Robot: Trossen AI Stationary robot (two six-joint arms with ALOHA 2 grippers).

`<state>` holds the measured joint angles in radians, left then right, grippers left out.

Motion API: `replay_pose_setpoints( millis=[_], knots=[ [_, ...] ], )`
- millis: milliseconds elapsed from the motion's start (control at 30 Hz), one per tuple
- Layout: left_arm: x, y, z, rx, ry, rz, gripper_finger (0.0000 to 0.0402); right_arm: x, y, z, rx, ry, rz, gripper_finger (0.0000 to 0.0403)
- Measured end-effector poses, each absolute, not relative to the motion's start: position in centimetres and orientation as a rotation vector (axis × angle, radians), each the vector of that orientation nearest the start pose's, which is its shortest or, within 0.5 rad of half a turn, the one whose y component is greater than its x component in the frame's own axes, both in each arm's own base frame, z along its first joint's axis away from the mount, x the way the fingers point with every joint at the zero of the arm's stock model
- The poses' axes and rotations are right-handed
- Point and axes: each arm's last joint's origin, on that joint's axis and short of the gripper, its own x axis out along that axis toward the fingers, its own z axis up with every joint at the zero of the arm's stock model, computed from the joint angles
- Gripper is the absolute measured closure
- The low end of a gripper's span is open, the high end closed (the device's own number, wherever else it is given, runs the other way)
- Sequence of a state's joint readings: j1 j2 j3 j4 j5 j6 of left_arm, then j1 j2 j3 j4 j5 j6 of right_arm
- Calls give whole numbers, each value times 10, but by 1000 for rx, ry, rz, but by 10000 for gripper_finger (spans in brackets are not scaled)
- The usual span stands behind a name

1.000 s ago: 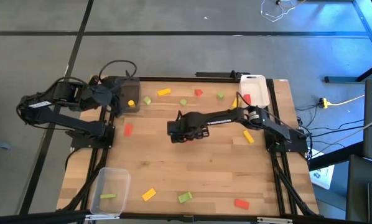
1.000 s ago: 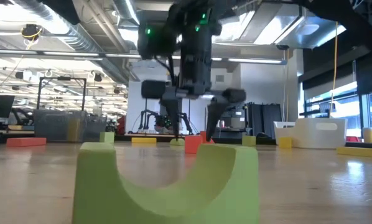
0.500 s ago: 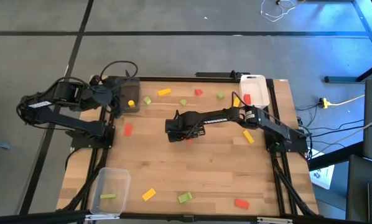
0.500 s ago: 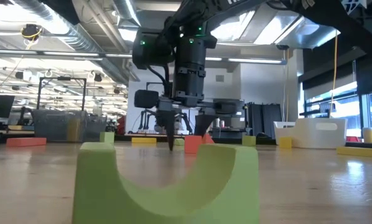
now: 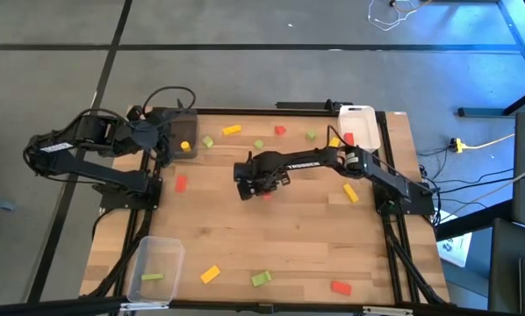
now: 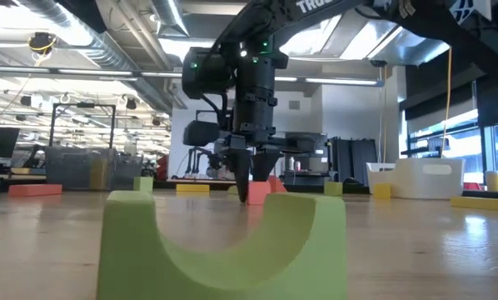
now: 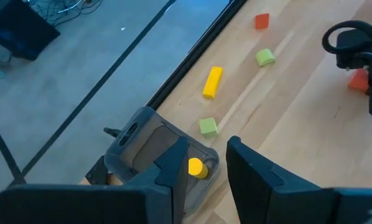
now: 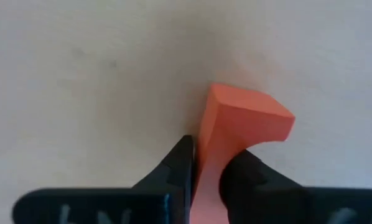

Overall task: Sort & place blocks by color
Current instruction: Put the orange block into the white bin

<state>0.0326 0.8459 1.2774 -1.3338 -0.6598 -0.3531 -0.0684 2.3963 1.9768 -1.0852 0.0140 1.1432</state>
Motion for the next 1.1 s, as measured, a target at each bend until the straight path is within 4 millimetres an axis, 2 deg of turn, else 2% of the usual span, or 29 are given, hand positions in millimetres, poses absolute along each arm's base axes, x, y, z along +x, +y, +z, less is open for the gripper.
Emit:
replay_pose_setpoints(
  millis=[100,267,367,533,633,867,1100],
  knots=[
    [98,21,387,-35,745,784,304,465,-48,153,882,1268,-947,350],
    [99,19,386,-53,767,723,304,461,-70,196,835,1239,-889,350],
    [99,18,385,-41,795,650,304,454,-85,215,777,1276,-914,350],
    [102,15,386,-42,814,516,304,433,-111,260,677,1292,-1030,350],
    [105,15,388,-33,790,485,305,426,-125,278,662,1236,-1041,350],
    [115,13,391,-30,748,389,305,397,-157,303,647,1192,-1116,350],
    [138,14,391,-13,710,376,305,370,-189,320,592,1219,-1070,350]
  ],
)
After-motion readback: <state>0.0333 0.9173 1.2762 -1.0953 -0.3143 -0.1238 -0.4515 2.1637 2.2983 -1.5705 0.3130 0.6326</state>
